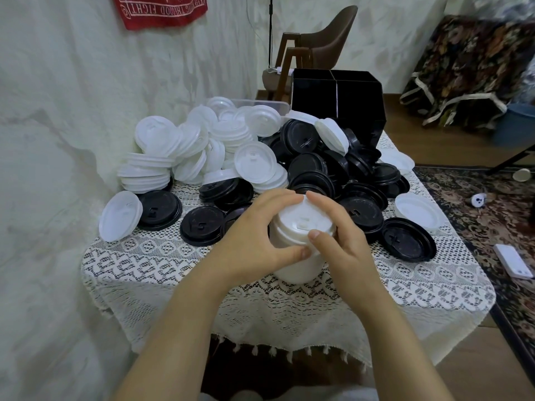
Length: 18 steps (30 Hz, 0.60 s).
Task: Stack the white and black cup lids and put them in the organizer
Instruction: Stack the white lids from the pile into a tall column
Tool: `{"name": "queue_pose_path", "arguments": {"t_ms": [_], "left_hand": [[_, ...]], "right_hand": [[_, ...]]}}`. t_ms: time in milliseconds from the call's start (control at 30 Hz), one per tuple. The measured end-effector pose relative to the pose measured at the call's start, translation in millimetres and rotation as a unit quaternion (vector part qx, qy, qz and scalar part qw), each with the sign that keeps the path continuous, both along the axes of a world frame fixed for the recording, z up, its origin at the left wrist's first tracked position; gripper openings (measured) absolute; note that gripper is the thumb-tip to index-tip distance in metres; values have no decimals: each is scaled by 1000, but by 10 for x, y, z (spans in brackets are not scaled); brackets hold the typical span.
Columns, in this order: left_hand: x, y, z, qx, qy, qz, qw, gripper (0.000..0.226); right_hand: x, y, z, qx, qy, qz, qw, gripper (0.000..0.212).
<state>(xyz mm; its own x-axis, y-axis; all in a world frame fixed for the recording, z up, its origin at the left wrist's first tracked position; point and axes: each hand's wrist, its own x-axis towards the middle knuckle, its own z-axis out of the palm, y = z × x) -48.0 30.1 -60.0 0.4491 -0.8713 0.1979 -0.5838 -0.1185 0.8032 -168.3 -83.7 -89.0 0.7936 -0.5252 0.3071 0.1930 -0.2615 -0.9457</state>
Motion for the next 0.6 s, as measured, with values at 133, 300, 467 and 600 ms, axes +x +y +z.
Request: {"name": "queue_pose_path", "arguments": {"t_ms": [133,300,467,600], "left_hand": [[6,-5,-29,-20,40,-5,999,68],[24,-13,-46,-27,51,-7,998,63],[48,-21,-60,-14,51,-6,999,63],[61,-19,-66,-8,56,-14,998,55]], "right_hand": [[4,5,13,6,-2,-1,1000,43],[50,30,15,-15,-1,-25,1000,51],[77,53,6,1,-7,-50,999,43],[78,80,-14,9,2,-57,998,43]]}}
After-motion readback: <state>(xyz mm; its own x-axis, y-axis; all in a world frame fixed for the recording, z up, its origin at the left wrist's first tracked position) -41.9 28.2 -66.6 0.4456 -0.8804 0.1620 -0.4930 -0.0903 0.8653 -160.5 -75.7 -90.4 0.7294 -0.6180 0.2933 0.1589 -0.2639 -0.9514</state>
